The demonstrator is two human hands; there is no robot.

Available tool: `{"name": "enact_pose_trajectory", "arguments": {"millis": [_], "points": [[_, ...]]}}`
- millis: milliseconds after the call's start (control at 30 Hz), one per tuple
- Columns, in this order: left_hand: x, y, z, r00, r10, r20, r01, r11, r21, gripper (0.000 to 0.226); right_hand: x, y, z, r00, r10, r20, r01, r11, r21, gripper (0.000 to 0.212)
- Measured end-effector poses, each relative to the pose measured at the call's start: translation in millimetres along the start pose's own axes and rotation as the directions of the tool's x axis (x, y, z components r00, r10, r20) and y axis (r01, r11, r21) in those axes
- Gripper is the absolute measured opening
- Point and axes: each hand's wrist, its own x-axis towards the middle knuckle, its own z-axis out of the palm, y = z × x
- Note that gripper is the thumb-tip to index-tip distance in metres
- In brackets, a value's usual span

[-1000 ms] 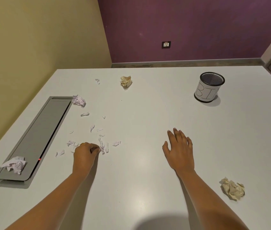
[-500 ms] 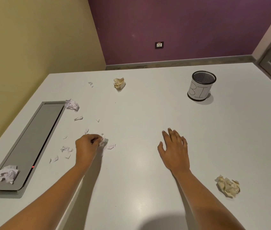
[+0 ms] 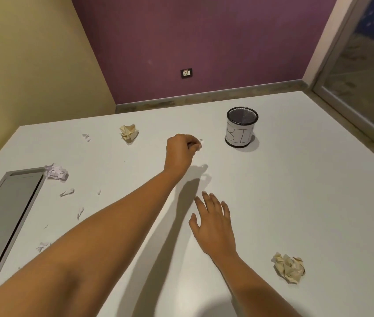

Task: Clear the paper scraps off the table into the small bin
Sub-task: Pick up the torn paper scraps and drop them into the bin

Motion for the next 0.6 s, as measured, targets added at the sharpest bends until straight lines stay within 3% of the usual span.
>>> {"name": "enact_pose_trajectory", "arguments": {"millis": [367, 600], "points": [[101.5, 63.7, 70.6, 0.949, 0.193, 0.249, -0.249, 0.944, 0.216, 0.019, 2.2, 1.4, -4.7, 0.997, -0.038, -0.062, 0.032, 0.995, -0.091, 0.046], [129.6, 73.7, 94.7, 0.927, 0.169, 0.334, -0.275, 0.913, 0.303, 0.021, 4.7, 1.9, -1.1, 0.998, -0.021, -0.060, 0.016, 0.997, -0.081, 0.041]]}}
